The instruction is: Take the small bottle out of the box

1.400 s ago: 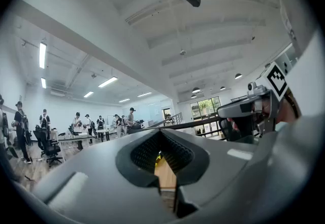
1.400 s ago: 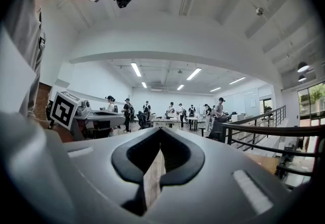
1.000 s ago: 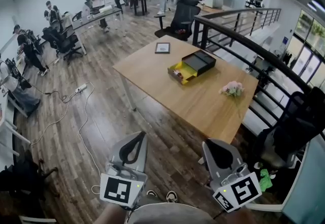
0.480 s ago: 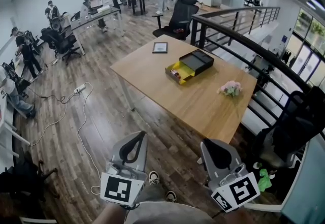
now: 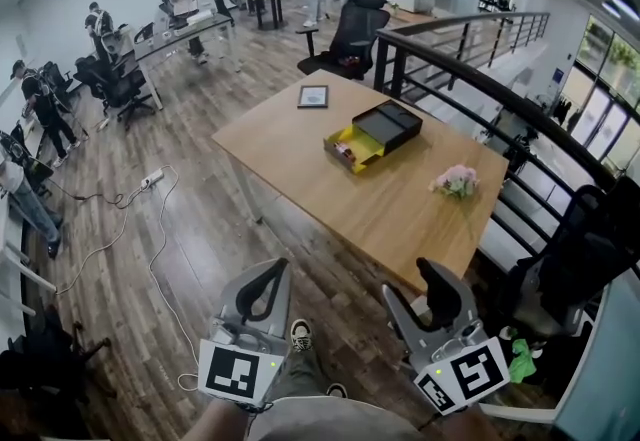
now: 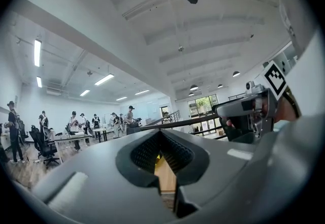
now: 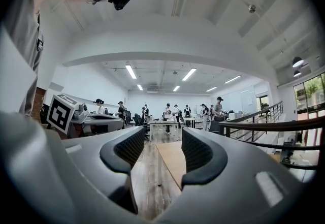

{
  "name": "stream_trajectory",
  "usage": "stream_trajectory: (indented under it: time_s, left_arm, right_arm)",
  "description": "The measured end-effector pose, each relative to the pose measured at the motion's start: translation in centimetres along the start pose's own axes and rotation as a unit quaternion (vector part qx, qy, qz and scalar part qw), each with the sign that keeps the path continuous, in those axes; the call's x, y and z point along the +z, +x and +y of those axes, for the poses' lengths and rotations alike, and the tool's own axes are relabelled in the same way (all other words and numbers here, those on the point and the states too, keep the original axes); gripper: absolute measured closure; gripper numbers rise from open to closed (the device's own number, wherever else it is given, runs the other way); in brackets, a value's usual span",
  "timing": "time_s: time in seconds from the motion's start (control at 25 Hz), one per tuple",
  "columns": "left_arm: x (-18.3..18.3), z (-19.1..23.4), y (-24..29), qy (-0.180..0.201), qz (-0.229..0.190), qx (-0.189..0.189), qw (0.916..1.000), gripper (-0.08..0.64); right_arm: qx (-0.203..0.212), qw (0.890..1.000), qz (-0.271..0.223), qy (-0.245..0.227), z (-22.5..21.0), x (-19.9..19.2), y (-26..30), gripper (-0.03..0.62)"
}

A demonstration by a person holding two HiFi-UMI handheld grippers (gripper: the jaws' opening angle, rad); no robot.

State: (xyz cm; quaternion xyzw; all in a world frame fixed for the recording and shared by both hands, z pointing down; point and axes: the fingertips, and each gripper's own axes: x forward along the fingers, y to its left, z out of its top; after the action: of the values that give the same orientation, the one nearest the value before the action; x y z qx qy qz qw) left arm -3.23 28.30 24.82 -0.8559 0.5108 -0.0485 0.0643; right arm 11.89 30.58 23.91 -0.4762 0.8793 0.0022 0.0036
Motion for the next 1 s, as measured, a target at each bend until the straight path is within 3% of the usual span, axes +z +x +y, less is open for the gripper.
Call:
stream_trajectory:
  time_s: [0.36, 1.0]
  left_arm:
    - [-1.0, 5.3, 6.9, -0.009, 0.003, -0.01, 0.9999, 0.56]
    - [-3.6, 20.7, 21.2, -0.009, 0.014, -0.041, 0.999, 0.56]
  right_arm:
    - [-0.004, 0.999, 0.034, 0.002, -3.2, -1.4, 8.1, 0.379]
    - [-0.031, 0.994, 0.106, 0.001, -9.5, -4.2, 28.3, 0.379]
